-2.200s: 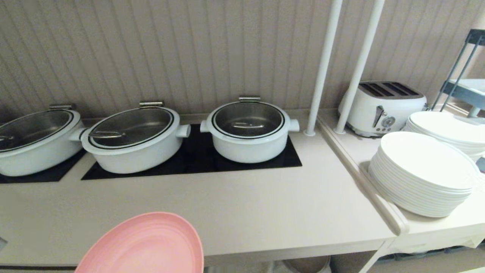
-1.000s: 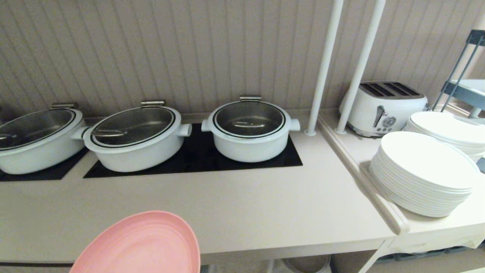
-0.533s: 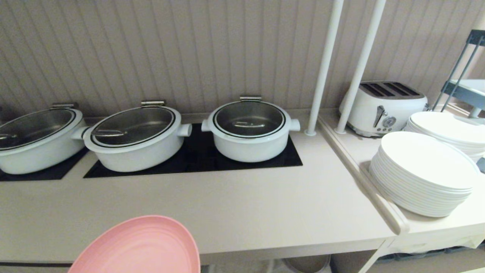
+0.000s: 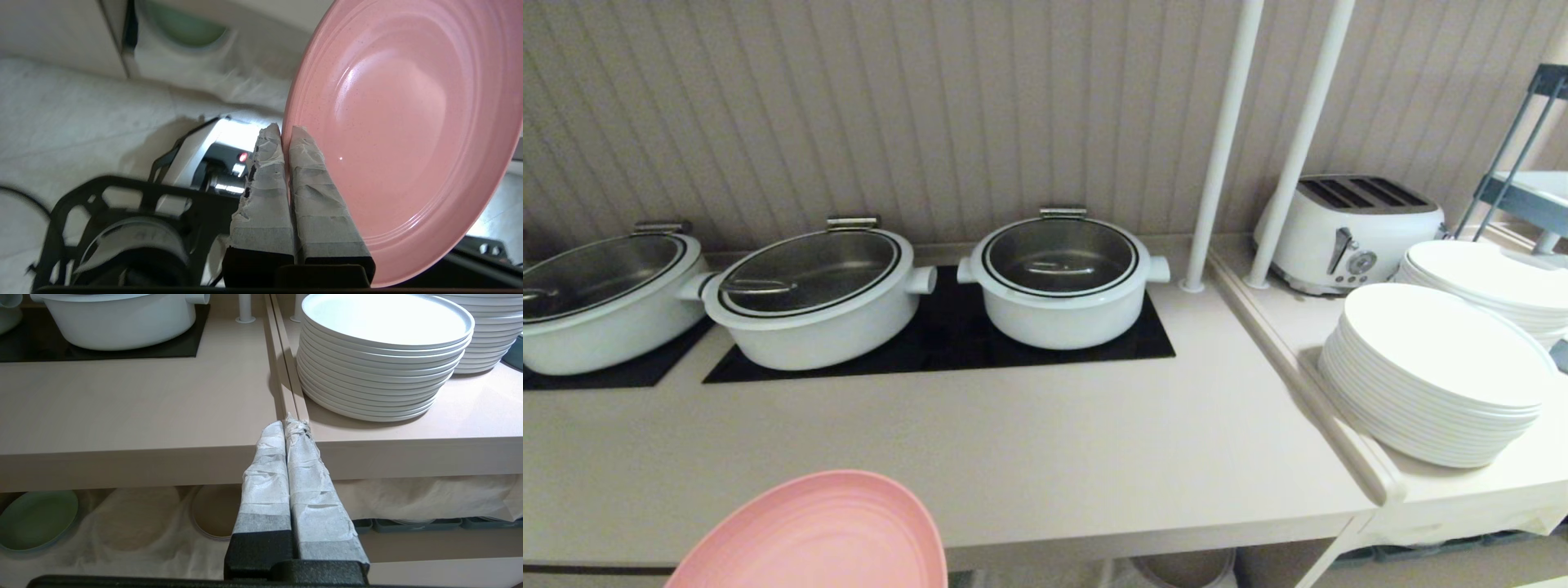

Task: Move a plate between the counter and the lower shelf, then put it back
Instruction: Put the plate in the cupboard

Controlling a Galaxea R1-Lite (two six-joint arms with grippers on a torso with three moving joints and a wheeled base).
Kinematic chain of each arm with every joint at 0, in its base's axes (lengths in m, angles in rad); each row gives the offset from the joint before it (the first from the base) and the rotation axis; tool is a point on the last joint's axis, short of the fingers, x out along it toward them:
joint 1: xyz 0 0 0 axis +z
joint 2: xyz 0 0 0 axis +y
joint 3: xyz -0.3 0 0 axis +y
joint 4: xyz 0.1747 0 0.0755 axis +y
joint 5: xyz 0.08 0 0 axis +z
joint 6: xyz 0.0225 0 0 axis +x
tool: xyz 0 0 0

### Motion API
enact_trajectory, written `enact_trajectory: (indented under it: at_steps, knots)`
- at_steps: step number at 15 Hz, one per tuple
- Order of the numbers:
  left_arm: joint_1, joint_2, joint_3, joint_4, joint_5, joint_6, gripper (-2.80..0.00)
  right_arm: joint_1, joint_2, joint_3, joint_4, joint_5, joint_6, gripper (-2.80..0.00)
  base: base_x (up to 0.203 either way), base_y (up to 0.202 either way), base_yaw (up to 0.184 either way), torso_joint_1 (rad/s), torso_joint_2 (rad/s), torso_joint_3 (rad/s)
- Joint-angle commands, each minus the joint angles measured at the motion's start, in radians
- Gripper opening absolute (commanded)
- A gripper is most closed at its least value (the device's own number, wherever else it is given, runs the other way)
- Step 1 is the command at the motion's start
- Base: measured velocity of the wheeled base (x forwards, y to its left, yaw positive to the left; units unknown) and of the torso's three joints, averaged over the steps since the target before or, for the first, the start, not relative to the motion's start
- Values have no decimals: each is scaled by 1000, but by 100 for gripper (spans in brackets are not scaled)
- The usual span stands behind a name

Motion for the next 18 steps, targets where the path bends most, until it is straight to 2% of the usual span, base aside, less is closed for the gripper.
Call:
enact_trajectory:
  at_steps: [1,5,18]
  knots:
    - [-1,-33,-1,51,0,-4,-280,0,1,0,0,0,0,-280,0,0,0,0,0,0]
    - [-1,-68,0,106,-5,-4,-280,0,1,0,-2,0,1,-280,0,0,0,0,0,0]
    - [-21,-39,-15,94,-28,-4,-280,0,1,0,0,0,1,-280,0,0,0,-10,17,13]
